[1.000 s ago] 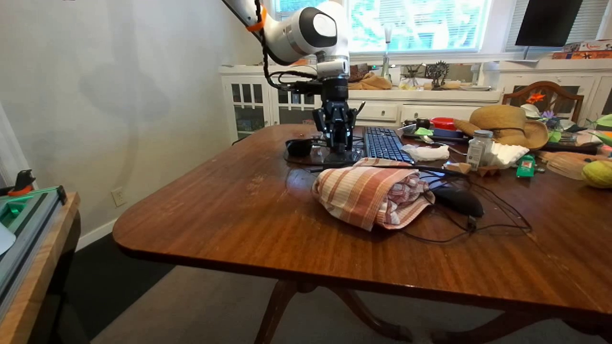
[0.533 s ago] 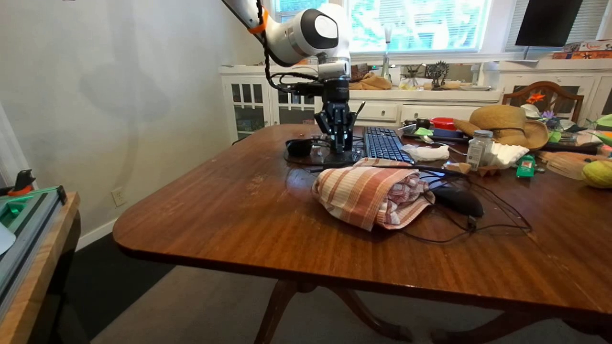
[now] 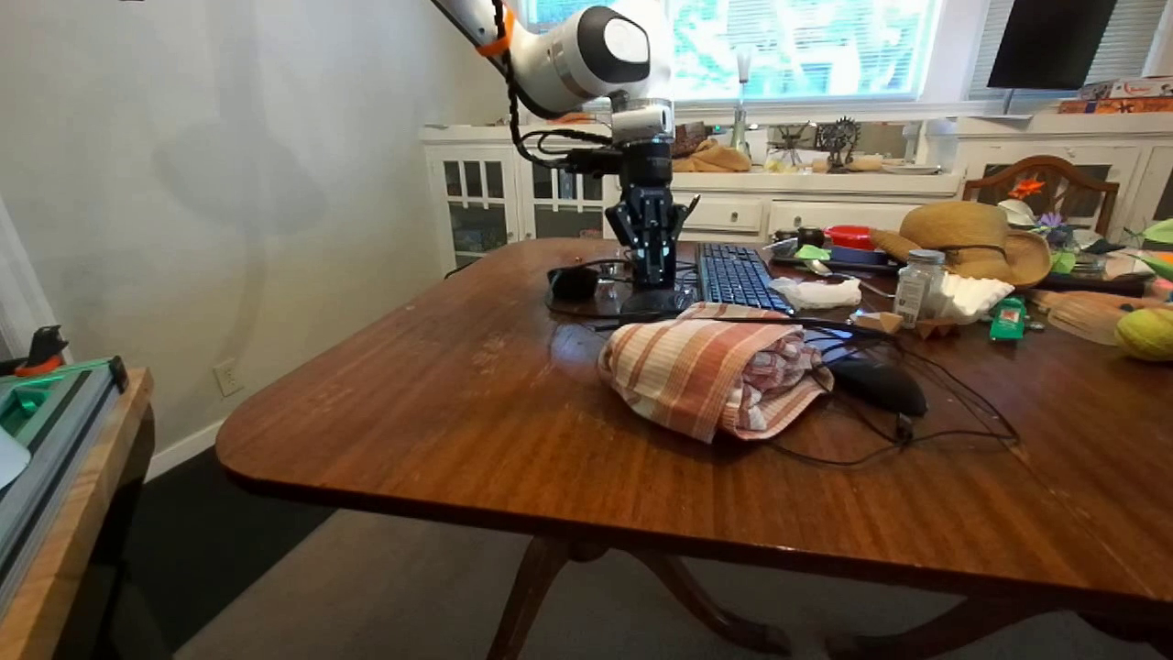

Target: Move the black cable on the speaker to the left

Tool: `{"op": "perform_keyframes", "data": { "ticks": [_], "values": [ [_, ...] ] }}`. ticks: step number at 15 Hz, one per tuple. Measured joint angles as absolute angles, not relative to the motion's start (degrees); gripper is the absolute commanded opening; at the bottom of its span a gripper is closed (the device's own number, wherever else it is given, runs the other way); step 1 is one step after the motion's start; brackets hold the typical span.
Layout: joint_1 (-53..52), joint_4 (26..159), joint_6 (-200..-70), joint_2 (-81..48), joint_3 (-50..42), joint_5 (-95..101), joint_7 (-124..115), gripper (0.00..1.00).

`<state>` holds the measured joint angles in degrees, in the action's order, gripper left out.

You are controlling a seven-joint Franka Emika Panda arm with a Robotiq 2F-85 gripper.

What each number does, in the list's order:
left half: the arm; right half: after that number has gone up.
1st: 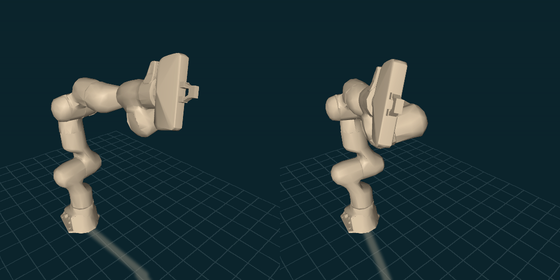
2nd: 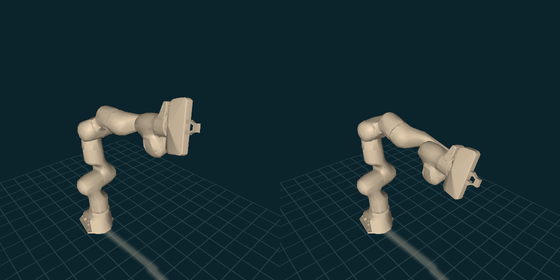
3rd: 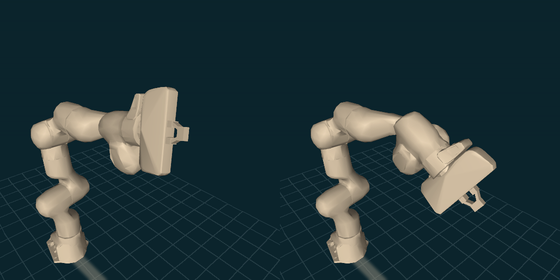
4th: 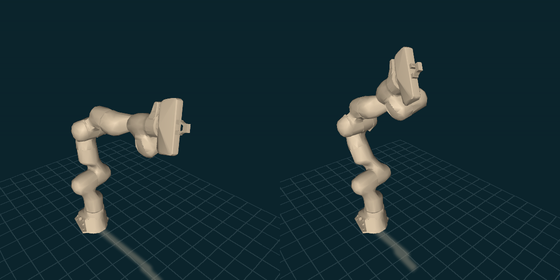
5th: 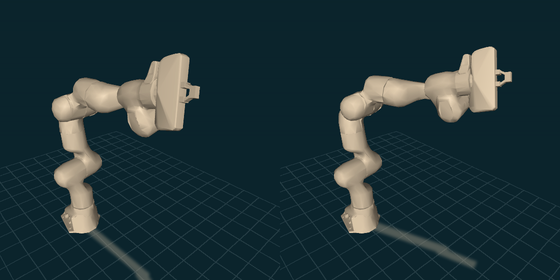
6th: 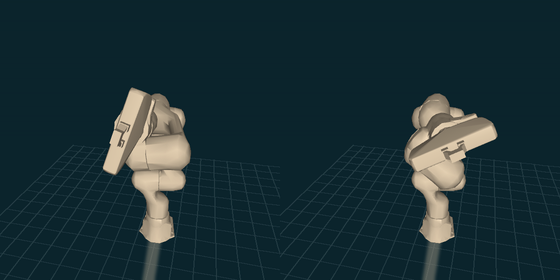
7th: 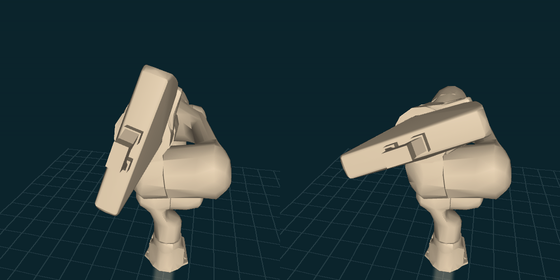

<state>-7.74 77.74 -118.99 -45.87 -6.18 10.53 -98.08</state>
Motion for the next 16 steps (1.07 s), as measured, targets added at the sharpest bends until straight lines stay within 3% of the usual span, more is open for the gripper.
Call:
{"op": "perform_keyframes", "data": {
  "ticks": [16],
  "values": [
    [-7.26, 89.22, -117.82, -30.11, -0.35, 6.27, -59.53, 0.06]
  ]
}}
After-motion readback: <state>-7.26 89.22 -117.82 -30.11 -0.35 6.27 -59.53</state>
